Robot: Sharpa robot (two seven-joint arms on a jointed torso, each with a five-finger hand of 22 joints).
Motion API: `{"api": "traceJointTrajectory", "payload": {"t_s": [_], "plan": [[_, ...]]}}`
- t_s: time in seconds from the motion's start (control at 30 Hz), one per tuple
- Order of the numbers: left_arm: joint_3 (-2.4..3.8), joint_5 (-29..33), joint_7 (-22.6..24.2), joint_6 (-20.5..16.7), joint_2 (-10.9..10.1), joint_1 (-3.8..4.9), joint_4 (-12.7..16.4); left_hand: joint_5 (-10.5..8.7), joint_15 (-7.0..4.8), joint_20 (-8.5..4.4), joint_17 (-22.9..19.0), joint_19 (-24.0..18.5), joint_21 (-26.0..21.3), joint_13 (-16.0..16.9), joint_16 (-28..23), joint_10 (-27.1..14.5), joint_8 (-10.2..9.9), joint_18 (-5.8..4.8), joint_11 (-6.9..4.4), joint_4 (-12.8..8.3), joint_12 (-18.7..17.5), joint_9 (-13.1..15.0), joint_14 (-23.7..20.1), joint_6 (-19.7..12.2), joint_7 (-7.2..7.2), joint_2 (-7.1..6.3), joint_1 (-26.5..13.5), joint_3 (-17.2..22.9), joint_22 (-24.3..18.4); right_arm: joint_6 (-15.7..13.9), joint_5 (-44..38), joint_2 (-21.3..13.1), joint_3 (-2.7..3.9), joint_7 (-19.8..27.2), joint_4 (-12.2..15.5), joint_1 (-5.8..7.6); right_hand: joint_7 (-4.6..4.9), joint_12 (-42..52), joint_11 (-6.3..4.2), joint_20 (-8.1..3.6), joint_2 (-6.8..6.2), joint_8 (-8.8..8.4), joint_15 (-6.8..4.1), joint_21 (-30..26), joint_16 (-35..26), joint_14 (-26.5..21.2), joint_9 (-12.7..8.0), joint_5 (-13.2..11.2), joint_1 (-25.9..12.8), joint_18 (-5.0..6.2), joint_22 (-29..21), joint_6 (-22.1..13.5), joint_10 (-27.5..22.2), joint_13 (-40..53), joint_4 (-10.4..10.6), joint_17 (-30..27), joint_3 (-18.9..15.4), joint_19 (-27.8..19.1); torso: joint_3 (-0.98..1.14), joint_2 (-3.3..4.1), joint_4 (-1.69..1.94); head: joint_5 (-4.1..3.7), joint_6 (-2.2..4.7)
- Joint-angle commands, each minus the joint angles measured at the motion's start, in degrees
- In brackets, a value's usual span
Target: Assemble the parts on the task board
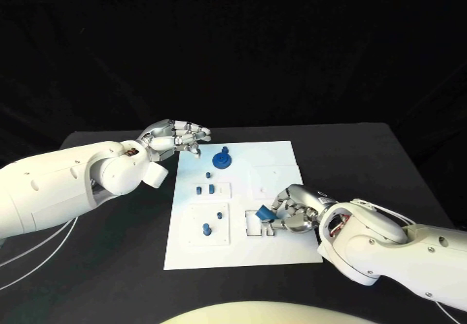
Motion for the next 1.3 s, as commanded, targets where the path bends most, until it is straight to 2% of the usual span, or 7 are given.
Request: {"api": "traceJointTrajectory", "payload": {"t_s": [0.03,0.17,0.67,0.77,0.8,1.13,1.3], "plan": [[0.04,0.0,0.5,1.2,0.1,0.0,0.1,0.25,0.1,0.04,0.1,-0.3,-0.4,0.1,0.1,-0.3,-0.2,0.77,0.09,0.2,0.3,-0.1,-0.5,-0.4,-0.02,0.46,0.1,-0.2,-0.1,2.1,1.4,1.2,0.0,0.9,-1.0,-0.55,-0.93,-0.2,-0.27,-0.12,-0.17,-0.32,-0.24,-0.2,0.2,5.7,-0.1,-0.9,-2.6,-0.32,3.0,1.5,4.8,13.3,0.0,12.6,0.2,0.4,-0.02,0.0,-0.02,0.0,-0.06],[0.04,0.1,0.5,1.3,0.2,-0.01,0.1,0.25,0.1,0.04,0.1,-0.3,-0.4,0.1,0.1,-0.3,-0.2,0.77,0.09,0.2,0.3,-0.1,-0.5,-0.4,-0.02,0.46,0.1,-0.2,-0.1,1.8,2.3,2.8,0.0,0.3,-2.0,-1.07,-1.06,-0.7,-0.34,-0.12,0.05,-0.02,-0.29,-0.4,0.3,5.7,0.0,-3.8,-4.7,-0.3,3.1,2.0,4.4,13.0,0.1,12.9,0.2,0.4,-0.05,0.03,0.02,0.15,-0.21],[0.04,0.1,0.4,1.4,0.1,-0.04,0.1,0.28,0.1,0.04,0.1,-0.3,-0.4,0.1,0.1,-0.3,-0.2,0.78,0.08,0.2,0.3,-0.1,-0.5,-0.4,-0.04,0.53,0.2,-0.1,-0.1,2.8,2.3,4.4,0.01,-1.0,-3.1,-1.38,-1.33,-0.7,-0.58,-0.27,0.04,0.71,-0.47,-0.3,0.3,5.8,0.4,-2.4,-7.4,-0.33,3.4,2.4,4.5,13.0,0.0,13.0,-1.1,0.4,-0.07,0.01,0.02,0.46,-0.32],[0.04,0.1,0.3,1.4,0.0,-0.04,0.2,0.28,0.1,0.04,0.1,-0.3,-0.4,0.1,0.1,-0.3,-0.2,0.78,0.08,0.2,0.3,-0.1,-0.5,-0.4,-0.04,0.53,0.2,-0.1,-0.1,3.3,2.1,4.4,0.01,-1.6,-3.3,-1.38,-1.41,-0.8,-0.64,-0.33,0.02,1.2,-0.54,-0.3,0.4,5.8,0.7,-6.7,-9.7,-0.35,3.5,2.3,4.4,12.9,0.1,13.2,-2.6,0.5,-0.1,0.01,0.01,0.52,-0.32],[0.04,0.1,0.3,1.4,0.0,-0.04,0.2,0.28,0.1,0.04,0.1,-0.3,-0.4,0.1,0.1,-0.3,-0.2,0.78,0.08,0.2,0.3,-0.1,-0.5,-0.4,-0.04,0.53,0.2,-0.1,-0.1,3.3,1.9,4.5,0.01,-1.9,-3.3,-1.39,-1.38,-1.1,-0.64,-0.36,-1.2,1.53,-0.53,0.0,0.5,5.9,0.9,-12.2,-11.8,-0.43,3.8,2.1,4.2,12.7,0.2,13.7,-4.4,0.6,-0.1,0.01,0.01,0.52,-0.32],[0.04,0.2,0.2,1.3,-0.2,-0.04,0.3,0.29,0.1,0.05,0.1,-0.3,-0.4,0.1,0.1,-0.4,-0.1,0.78,0.09,0.3,0.3,-0.1,-0.5,-0.4,-0.03,0.67,0.2,-0.1,-0.1,2.9,-0.5,4.6,0.02,-3.7,-3.6,-1.38,-1.43,-1.2,-0.67,-0.43,-0.35,2.39,-0.58,0.0,0.5,5.9,1.7,-12.4,-15.9,-0.45,4.0,1.6,4.2,12.7,0.2,13.7,-6.9,0.7,-0.04,-0.01,-0.03,0.71,-0.24],[0.04,0.2,0.2,1.2,-0.2,-0.04,0.2,0.29,0.1,0.05,0.1,-0.3,-0.4,0.1,0.1,-0.4,-0.1,0.78,0.09,0.3,0.3,-0.1,-0.5,-0.4,-0.03,0.67,0.2,-0.1,-0.1,3.4,-0.2,4.4,0.02,-2.2,-3.2,-1.38,-1.43,-1.3,-0.68,-0.46,-3.99,2.91,-0.6,-0.3,0.6,5.9,2.1,-12.4,-19.1,-0.43,4.0,1.1,4.2,12.7,0.4,13.8,-10.3,0.7,-0.01,-0.03,-0.06,0.74,-0.17]]}}
